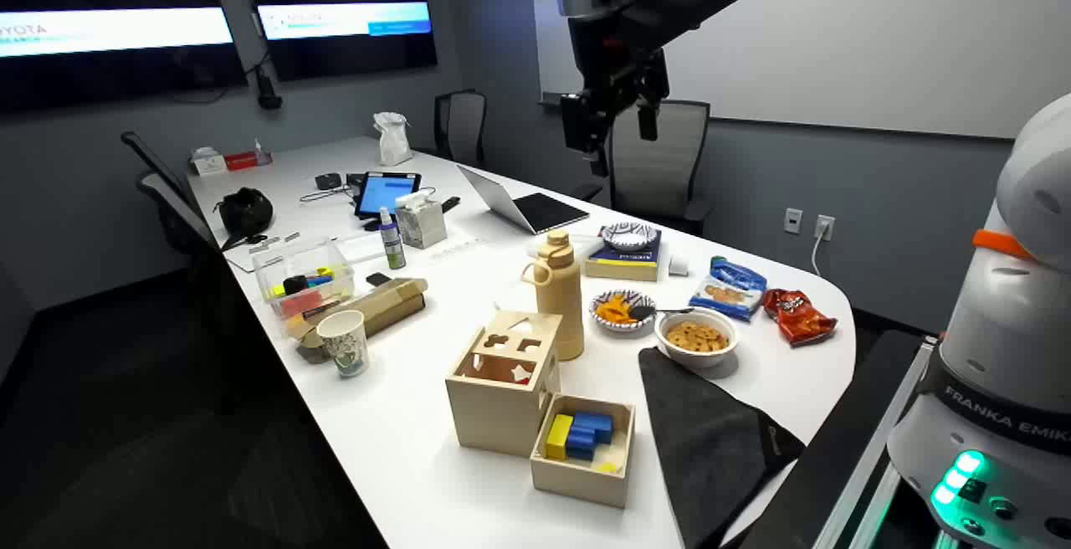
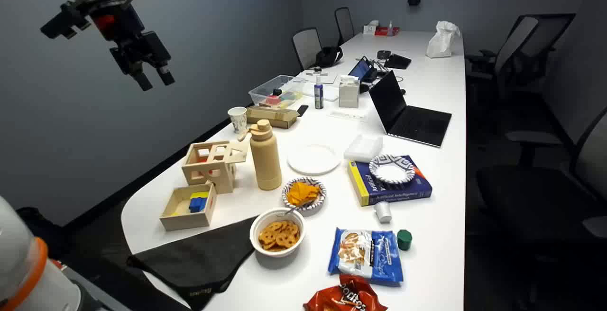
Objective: Use the silver spatula to stir the bowl
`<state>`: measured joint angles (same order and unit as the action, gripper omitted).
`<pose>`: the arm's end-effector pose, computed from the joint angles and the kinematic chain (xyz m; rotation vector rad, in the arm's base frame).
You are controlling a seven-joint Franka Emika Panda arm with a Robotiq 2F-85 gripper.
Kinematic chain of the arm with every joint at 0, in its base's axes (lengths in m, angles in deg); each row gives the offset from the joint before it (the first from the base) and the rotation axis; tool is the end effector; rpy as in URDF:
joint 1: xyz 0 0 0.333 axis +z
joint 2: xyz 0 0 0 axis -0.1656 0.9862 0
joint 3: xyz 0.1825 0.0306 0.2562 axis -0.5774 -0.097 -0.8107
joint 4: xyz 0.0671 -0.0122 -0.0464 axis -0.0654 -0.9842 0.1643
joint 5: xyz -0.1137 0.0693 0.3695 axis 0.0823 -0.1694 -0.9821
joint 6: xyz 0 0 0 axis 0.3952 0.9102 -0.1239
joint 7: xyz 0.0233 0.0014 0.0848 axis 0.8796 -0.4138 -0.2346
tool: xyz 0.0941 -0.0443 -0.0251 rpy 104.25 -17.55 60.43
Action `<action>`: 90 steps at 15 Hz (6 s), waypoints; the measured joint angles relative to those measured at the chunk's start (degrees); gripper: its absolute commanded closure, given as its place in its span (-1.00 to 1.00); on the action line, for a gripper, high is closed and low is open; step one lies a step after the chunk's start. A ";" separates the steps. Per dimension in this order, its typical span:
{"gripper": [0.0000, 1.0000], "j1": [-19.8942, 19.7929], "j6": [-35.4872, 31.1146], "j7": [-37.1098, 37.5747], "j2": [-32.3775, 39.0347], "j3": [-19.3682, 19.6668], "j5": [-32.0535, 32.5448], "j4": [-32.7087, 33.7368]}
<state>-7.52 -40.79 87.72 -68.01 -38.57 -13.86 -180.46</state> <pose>0.3524 0.1613 0.4824 2.8537 -0.0045 0.1270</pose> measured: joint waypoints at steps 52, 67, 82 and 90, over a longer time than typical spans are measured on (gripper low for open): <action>-1.00 -26.80 -12.59 -67.10 66.48 26.77 -42.36 17.50; 0.16 -29.33 -2.40 -67.31 72.66 26.40 -47.59 23.48; 0.98 -30.78 1.20 -70.14 75.31 26.84 -52.28 23.84; 0.98 -28.74 5.73 -67.14 68.94 29.54 -50.81 23.11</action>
<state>-36.26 -35.05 20.58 0.94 -9.03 -64.66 -157.35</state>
